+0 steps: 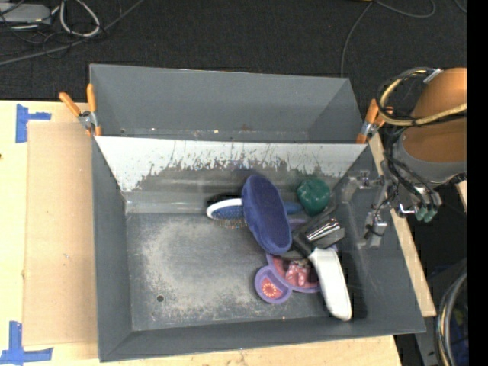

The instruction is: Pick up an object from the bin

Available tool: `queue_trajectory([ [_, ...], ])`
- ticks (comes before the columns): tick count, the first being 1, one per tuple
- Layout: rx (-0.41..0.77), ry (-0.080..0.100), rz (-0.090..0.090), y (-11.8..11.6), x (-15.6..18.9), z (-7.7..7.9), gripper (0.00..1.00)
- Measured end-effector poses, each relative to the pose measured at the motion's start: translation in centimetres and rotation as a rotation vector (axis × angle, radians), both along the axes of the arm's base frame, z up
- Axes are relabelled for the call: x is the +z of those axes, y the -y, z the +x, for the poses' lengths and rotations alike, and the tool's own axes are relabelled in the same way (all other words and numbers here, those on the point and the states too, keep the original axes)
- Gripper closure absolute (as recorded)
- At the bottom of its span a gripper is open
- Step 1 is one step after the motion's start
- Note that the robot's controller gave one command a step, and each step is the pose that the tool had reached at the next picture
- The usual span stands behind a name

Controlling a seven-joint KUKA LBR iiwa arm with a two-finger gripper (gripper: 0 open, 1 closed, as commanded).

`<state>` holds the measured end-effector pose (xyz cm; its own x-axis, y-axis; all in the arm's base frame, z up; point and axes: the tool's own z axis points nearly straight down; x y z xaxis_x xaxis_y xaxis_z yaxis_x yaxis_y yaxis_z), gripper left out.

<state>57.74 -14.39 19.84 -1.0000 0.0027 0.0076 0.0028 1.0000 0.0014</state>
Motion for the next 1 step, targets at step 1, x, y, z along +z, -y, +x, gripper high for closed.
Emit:
queue_trajectory([
  [1,0.004,0.007,-0.001,-0.07,0.42,0.18,0.00],
])
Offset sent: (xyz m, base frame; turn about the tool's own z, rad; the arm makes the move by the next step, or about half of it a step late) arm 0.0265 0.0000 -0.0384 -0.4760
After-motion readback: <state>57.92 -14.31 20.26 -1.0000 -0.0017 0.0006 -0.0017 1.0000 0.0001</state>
